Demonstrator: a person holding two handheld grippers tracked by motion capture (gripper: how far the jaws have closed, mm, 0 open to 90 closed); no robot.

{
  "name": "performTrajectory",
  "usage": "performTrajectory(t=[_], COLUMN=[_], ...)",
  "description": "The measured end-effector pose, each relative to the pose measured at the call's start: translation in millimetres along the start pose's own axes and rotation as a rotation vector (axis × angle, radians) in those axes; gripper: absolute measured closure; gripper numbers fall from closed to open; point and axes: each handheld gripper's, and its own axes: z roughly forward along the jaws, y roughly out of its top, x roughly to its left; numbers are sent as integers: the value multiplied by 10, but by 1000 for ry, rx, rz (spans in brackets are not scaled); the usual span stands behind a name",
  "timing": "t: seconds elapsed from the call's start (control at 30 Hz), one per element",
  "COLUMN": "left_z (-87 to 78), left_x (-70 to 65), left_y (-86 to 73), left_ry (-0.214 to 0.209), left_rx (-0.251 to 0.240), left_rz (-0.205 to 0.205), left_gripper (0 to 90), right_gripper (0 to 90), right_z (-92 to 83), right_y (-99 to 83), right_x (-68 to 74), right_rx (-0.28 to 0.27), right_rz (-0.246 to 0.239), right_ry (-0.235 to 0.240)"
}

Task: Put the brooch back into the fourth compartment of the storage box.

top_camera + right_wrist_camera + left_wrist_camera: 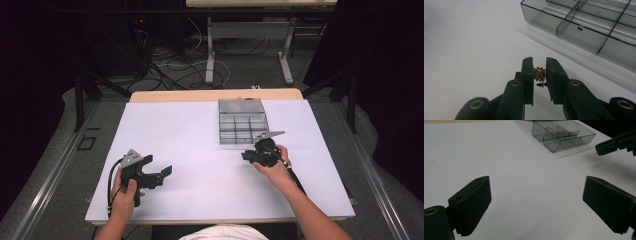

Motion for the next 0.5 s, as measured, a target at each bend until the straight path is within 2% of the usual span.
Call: performTrajectory(t=[0.3,0.43,0.5], left_z=[8,10,15], left_x=[-11,-14,-25], left_y=[-9,-8,-10], left_ry=[-4,-3,-8], left_rx=[5,11,7], left_rz=[-9,2,-9], left_gripper=[89,90,90], right_gripper=[774,774,775], right_z=[-23,-45,-54], right_y=[25,52,66], right_x=[-8,-13,-11], right_rx=[17,18,23], right_rz=[42,55,62], right_ry=[-13,-11,-10])
